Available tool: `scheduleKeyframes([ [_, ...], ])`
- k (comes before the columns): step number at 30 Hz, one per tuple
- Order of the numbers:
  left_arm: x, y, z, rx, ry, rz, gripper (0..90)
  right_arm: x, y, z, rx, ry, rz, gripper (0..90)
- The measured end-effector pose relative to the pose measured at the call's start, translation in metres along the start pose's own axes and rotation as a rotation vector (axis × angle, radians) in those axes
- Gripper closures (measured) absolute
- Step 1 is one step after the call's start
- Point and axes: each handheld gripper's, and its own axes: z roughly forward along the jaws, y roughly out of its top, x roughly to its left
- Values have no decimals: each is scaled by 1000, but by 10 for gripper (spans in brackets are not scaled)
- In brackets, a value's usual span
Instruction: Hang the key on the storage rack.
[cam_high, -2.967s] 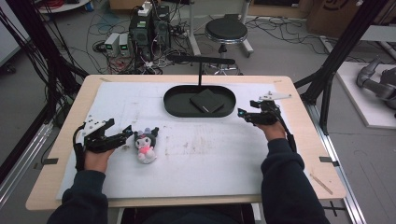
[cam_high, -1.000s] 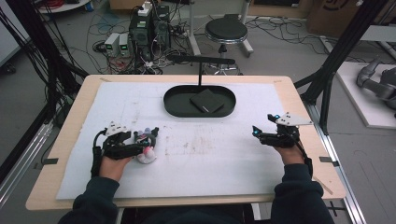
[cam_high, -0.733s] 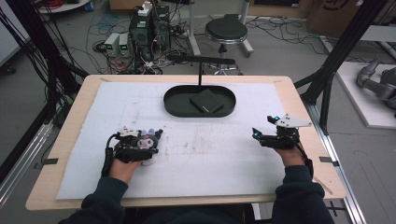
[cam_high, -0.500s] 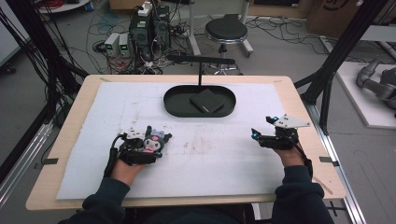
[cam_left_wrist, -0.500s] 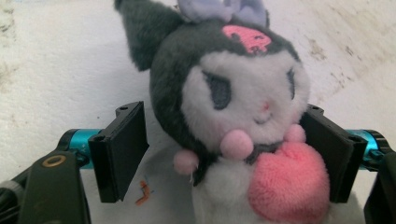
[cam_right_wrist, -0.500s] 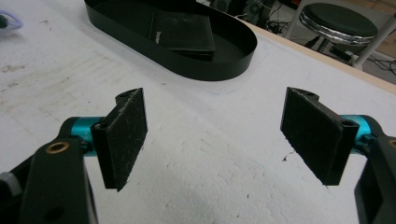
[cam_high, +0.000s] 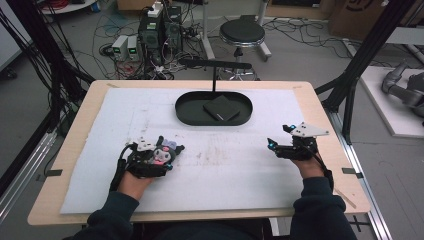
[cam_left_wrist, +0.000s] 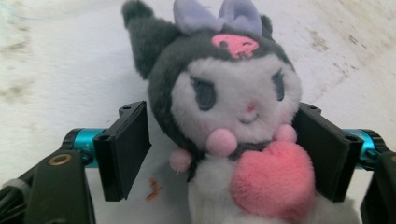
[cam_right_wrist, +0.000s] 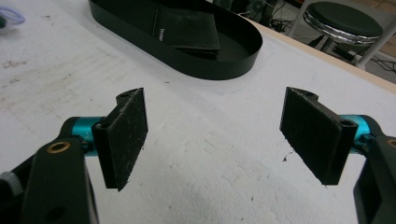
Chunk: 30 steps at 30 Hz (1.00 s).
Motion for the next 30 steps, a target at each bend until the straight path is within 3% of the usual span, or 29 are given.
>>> scheduleKeyframes([
  [5, 6, 3, 0, 10, -10, 16, 364, 0, 0, -1, -1, 2, 0, 239],
  [9, 16, 5, -3, 2, -43, -20, 392, 0, 0, -2, -3, 1, 3, 240],
  [14, 32, 13, -17, -54, -129, -97, 397, -1, 0, -4, -12, -3, 11, 241],
  [22, 53, 55, -48, -86, -206, -117, 398, -2, 0, -3, -17, 1, 16, 242],
  [30, 59, 103, -65, -149, -194, -51, 398, -5, 2, -3, -33, 7, 22, 242],
])
